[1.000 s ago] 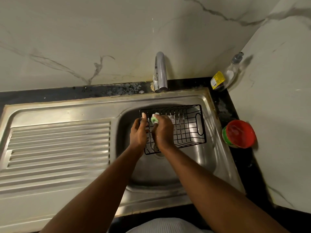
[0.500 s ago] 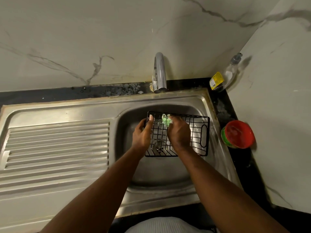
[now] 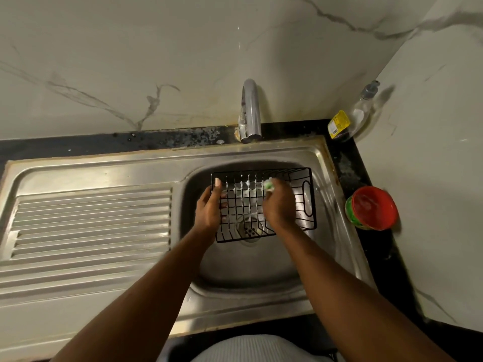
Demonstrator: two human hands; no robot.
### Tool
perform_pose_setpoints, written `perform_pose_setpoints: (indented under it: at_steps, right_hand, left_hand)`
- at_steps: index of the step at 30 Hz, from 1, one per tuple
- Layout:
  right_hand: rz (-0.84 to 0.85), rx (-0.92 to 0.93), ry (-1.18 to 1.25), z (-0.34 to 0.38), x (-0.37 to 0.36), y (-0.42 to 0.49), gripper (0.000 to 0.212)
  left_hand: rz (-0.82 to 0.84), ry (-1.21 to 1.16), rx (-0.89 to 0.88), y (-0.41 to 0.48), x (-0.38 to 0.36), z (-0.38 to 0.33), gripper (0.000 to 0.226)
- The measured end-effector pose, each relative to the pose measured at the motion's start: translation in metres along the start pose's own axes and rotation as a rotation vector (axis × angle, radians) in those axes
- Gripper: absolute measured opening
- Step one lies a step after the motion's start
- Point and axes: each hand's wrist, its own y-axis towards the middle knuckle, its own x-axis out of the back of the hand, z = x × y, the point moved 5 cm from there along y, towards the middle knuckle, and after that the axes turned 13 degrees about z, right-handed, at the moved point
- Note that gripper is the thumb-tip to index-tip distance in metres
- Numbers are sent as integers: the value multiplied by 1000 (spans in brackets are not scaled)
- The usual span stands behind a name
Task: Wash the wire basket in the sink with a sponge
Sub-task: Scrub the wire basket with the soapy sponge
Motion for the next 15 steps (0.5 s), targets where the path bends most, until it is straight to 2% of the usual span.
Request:
perform_pose_setpoints:
  at_steps: [2,3,6,8,12,15]
  right_hand:
    - [124,215,-19,26,-20,-9,31]
    - [210,260,31,38,-28,-12,29]
    - [419,191,297,59,-42,-18,22]
    - [513,174,335,61,-49,-19,22]
    - [651,278,69,62,-49,-21,32]
    - [877,414,-259,55,-51,-29,28]
  left_hand:
    - [31,33,-27,0,-6,-3,33]
    - [45,44,-45,1,-10,-3,29]
    - [100,21,-73,1,-15,-3,23]
    - [108,0,-71,1,-14,-6,22]
    - [75,-63,-39,2,-11,-4,18]
    - [29,-67,-50,2,-11,-5,20]
